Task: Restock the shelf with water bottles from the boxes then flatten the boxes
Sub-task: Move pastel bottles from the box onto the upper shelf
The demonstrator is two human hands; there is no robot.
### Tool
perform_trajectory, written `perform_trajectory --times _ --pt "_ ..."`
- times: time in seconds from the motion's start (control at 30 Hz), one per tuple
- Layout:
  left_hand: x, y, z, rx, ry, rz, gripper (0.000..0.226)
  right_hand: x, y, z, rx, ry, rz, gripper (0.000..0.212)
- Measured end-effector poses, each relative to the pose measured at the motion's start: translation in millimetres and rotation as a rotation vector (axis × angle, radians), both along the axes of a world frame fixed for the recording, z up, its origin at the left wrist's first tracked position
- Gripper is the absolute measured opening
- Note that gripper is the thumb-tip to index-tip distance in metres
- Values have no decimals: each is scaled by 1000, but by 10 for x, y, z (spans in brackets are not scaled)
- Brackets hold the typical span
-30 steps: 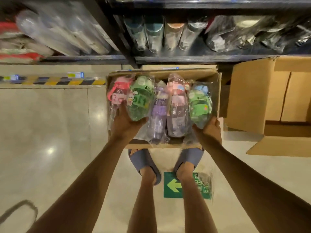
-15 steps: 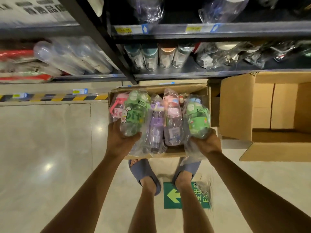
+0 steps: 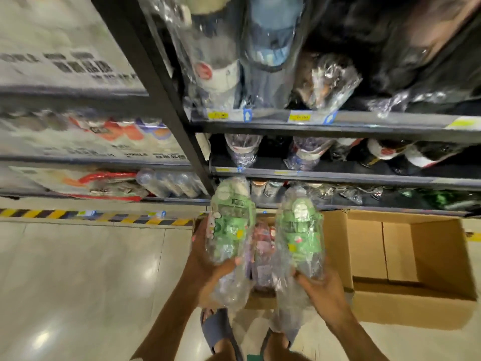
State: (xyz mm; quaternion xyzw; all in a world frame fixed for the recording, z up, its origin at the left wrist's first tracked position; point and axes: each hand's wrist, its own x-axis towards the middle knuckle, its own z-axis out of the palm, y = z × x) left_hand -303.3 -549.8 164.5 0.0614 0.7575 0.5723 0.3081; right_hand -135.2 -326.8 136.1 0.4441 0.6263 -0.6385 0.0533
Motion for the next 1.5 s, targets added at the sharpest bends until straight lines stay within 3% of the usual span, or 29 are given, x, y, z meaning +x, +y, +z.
perform_trajectory --times 0.13,0.27,0.4,0.63,0.73,0.87,1.07,1.13,1.23,1.3,1.4,1.5 --pt "-52 134 885 130 63 -40 95 -217 -16 932 42 232 -104 80" --pt "-126 236 1569 256 141 4 86 -488 40 1869 236 473 -60 91" --pt "-244 388 2313 382 235 6 87 -708 97 2691 359 620 -2 66" --pt "-645 701 3494 477 426 42 103 -1204 383 3775 414 776 59 51" --pt "-988 931 3777 469 514 57 79 -1546 580 3980 433 779 41 38" --pt "-1474 1232 4069 432 531 110 56 -2005 832 4267 511 767 37 47" --pt "-2115 1595 4210 405 501 137 68 -2743 1259 4447 437 731 80 56" --pt "-2371 1717 4172 353 456 211 81 -2964 1405 4421 427 686 92 44" --pt "-2672 1926 4122 311 421 293 48 -3307 1681 4309 430 617 76 45" --pt "-2910 2076 4047 371 480 295 65 -3506 1790 4227 396 659 41 31" --pt "-3211 2271 3950 334 607 241 99 -3821 1972 4127 557 779 65 81" --pt "-3412 2443 3885 369 600 246 100 -4051 2135 4104 664 826 154 83"
